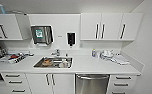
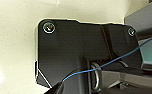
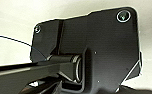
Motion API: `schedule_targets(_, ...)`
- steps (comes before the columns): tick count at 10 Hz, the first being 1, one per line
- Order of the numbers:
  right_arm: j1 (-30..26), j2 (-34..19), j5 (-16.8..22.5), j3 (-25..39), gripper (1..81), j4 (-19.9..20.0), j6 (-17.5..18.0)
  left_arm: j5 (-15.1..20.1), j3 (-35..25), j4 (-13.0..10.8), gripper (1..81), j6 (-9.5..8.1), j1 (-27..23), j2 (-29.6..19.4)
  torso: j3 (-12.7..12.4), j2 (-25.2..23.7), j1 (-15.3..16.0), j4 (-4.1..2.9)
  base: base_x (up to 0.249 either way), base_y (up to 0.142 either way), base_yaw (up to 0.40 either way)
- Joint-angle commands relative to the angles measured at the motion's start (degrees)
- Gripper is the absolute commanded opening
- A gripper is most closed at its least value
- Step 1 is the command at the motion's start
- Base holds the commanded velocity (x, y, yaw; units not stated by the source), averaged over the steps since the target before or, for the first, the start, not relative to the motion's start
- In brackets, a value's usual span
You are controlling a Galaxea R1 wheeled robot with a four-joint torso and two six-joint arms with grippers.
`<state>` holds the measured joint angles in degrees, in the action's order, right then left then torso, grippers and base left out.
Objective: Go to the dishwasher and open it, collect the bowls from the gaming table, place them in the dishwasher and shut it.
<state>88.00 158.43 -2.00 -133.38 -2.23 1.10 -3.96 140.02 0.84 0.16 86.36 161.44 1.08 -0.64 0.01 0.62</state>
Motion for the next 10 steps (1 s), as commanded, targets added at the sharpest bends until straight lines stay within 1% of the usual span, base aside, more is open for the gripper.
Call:
schedule_targets(1,-3.40,-1.07,2.35,0.32,81.1,-0.14,-0.22,2.38,-0.18,-0.49,81.1,0.28,-3.52,-0.85,0.00,0.00,0.00,0.00,0.161,0.000,0.000)
schedule_targets(10,-3.40,-0.90,2.26,0.15,81.1,0.12,-0.22,2.38,-0.18,-0.58,81.1,0.28,-3.25,-0.68,0.00,-0.02,0.00,0.00,0.164,0.000,0.000)
